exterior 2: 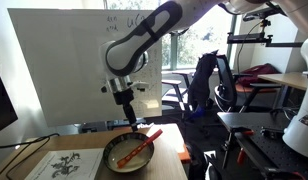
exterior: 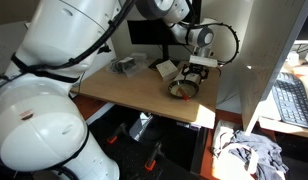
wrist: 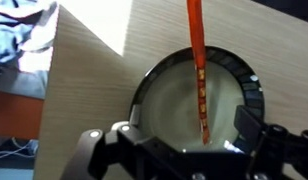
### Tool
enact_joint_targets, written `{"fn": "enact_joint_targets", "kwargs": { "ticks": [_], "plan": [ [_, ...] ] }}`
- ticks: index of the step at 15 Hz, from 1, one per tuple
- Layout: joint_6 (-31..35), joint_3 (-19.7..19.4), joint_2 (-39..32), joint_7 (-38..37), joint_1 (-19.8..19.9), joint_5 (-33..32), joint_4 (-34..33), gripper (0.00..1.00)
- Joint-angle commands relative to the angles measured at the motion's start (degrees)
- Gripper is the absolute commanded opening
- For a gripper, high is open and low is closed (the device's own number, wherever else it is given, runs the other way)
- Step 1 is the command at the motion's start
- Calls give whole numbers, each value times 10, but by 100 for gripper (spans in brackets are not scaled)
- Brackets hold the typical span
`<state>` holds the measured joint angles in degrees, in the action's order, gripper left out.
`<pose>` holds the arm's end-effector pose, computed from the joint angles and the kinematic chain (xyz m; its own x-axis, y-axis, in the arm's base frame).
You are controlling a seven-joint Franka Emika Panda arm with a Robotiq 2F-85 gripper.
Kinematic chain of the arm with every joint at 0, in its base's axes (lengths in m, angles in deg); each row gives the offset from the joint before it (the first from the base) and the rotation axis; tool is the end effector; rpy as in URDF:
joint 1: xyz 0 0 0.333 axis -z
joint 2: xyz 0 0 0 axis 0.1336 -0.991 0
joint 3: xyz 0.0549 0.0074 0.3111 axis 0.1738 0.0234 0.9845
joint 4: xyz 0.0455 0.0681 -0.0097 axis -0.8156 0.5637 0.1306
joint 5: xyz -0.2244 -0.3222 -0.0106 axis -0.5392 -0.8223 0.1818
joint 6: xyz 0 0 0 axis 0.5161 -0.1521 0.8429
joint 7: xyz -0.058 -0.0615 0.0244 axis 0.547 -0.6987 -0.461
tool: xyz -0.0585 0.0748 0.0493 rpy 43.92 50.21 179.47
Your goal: Move the ceramic bowl on the table slightly to the left
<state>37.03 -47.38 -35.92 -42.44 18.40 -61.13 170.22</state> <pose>0.6811 -0.1155 0.1842 0.9058 0.3950 -0.1534 0.3602 -0.9084 -0.2125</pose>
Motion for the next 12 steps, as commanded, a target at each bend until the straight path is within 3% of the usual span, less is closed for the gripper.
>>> {"fn": "enact_joint_targets", "kwargs": {
  "ticks": [1,7,12],
  "plan": [
    [-65,18,-99,10,13,-21,-149,100],
    [-117,30,-220,20,17,-23,-325,100],
    [-162,38,-273,42,23,-18,-407,100]
  ]
}}
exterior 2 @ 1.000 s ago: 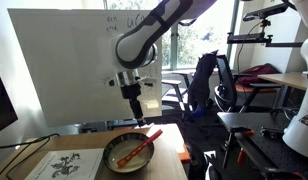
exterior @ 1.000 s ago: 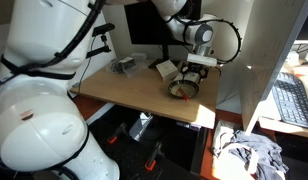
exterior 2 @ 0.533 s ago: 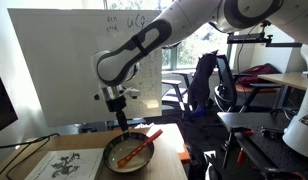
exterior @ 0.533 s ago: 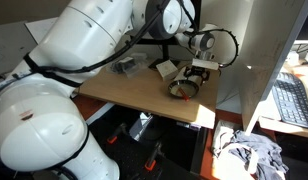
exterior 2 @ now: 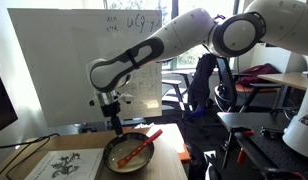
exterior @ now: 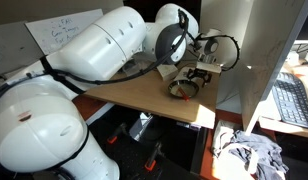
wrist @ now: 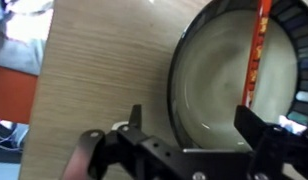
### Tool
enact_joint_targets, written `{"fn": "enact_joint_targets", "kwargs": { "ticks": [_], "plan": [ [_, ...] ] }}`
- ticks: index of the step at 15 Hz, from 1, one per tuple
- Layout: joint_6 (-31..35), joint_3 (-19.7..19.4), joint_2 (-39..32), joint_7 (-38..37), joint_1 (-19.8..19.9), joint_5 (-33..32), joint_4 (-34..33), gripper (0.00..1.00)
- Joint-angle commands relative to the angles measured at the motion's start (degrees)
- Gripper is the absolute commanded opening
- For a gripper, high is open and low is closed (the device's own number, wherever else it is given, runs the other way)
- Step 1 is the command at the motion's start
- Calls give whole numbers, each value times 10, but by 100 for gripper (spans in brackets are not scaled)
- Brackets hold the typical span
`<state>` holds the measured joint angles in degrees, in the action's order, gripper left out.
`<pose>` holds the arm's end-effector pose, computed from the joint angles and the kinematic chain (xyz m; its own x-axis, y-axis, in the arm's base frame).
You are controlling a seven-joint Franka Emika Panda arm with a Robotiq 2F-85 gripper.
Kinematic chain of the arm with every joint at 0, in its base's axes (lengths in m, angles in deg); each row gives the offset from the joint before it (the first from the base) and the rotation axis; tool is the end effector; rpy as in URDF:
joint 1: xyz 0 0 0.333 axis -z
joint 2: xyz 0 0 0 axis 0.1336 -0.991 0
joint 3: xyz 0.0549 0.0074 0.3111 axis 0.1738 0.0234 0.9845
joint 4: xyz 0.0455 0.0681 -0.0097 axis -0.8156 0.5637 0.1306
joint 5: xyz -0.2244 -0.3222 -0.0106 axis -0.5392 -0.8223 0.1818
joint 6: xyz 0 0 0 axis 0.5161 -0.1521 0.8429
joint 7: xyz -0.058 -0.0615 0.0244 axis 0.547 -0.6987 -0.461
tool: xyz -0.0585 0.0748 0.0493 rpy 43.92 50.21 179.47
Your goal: Move the ceramic bowl on the table slightly to the left
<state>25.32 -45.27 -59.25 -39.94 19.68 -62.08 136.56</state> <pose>0.7445 -0.1280 0.1230 0.8821 0.4494 -0.1413 0.4053 -0.8769 -0.2583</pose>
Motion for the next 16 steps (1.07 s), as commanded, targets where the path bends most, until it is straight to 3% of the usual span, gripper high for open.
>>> {"fn": "enact_joint_targets", "kwargs": {
  "ticks": [1,3,7,14,16],
  "plan": [
    [-51,18,-49,20,11,-8,-83,98],
    [-66,22,-66,25,14,-4,-105,89],
    [-82,25,-96,23,16,-3,-142,56],
    [-94,18,-107,20,6,0,-152,1],
    [-107,18,-108,22,5,0,-157,4]
  ]
}}
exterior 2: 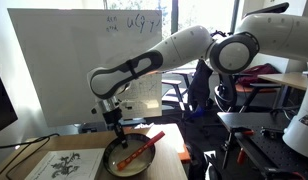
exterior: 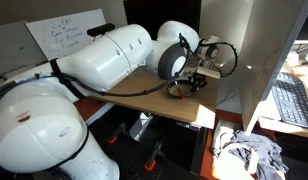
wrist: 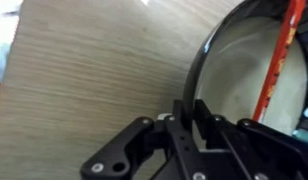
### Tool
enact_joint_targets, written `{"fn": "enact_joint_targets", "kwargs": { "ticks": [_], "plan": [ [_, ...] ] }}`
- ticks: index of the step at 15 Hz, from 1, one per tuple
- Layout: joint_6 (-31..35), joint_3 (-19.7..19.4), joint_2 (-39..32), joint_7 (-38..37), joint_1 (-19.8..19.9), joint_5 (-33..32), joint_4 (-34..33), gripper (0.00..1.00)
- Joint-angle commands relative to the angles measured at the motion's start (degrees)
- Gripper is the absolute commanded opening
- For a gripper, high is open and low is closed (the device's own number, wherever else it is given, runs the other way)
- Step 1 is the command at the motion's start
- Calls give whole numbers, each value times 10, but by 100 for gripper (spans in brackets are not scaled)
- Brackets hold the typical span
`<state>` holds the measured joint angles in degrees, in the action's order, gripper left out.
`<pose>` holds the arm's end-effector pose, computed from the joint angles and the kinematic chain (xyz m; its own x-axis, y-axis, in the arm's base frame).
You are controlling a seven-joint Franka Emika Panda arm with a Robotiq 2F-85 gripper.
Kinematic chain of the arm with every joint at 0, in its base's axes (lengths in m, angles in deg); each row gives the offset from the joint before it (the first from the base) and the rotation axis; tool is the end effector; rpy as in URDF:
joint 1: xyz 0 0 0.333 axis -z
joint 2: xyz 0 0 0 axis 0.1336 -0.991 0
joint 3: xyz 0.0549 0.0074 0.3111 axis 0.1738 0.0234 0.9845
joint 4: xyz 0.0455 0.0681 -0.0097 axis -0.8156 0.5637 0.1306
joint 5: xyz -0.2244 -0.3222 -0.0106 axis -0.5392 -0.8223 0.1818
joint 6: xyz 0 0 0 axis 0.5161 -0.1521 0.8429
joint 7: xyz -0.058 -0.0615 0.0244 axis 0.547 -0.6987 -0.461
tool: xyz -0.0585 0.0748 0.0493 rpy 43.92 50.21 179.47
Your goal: Move the ceramic bowl on the table slightly to the left
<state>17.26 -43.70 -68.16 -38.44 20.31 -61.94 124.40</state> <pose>0.7416 -0.1271 0.0904 0.8593 0.4811 -0.1736 0.4071 -0.8488 -0.3374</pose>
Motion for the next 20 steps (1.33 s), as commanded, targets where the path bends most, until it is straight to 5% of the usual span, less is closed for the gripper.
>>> {"fn": "enact_joint_targets", "kwargs": {
  "ticks": [1,20],
  "plan": [
    [-32,4,-19,10,-1,-1,-38,4],
    [-117,79,4,147,-36,3,3,4]
  ]
}}
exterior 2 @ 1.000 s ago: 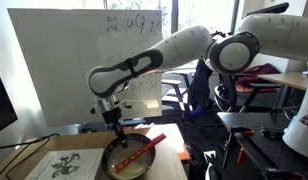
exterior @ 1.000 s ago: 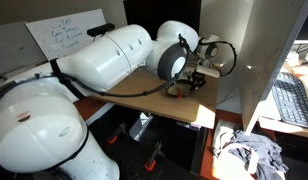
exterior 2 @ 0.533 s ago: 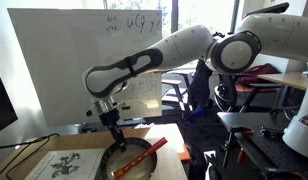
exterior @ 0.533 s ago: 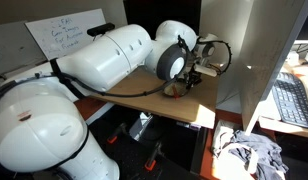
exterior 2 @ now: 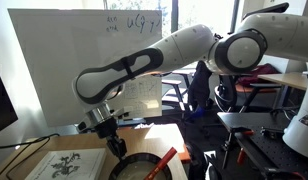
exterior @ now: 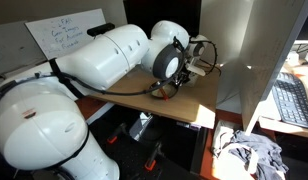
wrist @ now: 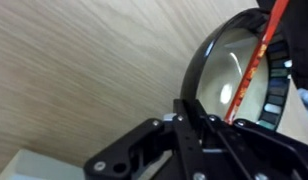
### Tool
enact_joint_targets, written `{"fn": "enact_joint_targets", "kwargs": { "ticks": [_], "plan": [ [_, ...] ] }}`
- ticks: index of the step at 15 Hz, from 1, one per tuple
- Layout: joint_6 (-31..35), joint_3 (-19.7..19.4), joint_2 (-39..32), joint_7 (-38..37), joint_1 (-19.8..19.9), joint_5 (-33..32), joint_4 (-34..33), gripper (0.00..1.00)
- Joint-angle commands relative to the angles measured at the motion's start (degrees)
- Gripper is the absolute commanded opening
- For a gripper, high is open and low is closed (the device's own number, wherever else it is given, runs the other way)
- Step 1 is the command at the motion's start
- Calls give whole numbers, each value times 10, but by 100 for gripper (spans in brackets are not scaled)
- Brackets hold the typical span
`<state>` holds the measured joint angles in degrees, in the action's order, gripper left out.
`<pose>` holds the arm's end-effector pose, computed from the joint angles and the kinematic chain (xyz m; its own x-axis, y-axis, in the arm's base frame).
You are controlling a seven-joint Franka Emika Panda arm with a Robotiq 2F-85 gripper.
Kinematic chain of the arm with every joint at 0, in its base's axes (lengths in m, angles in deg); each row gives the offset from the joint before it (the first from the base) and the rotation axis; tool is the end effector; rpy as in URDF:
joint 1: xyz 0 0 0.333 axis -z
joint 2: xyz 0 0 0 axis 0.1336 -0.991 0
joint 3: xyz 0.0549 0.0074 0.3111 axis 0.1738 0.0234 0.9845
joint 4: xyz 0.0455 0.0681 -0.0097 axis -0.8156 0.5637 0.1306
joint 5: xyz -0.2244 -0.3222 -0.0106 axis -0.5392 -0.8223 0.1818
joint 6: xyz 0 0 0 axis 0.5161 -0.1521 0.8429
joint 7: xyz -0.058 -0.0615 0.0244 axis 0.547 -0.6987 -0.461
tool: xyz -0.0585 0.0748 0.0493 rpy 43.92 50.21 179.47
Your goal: Move the ceramic bowl on the table slightly to the left
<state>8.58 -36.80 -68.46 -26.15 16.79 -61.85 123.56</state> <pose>0.7360 -0.0317 0.0948 0.6630 0.7447 -0.0771 0.6051 -0.5936 -0.5306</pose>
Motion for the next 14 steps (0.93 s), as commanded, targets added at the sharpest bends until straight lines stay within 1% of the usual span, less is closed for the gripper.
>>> {"fn": "enact_joint_targets", "kwargs": {
  "ticks": [1,6,14],
  "plan": [
    [-34,11,5,25,-5,2,12,4],
    [-24,18,7,13,-22,3,23,4],
    [-50,28,13,19,-33,-1,48,4]
  ]
}}
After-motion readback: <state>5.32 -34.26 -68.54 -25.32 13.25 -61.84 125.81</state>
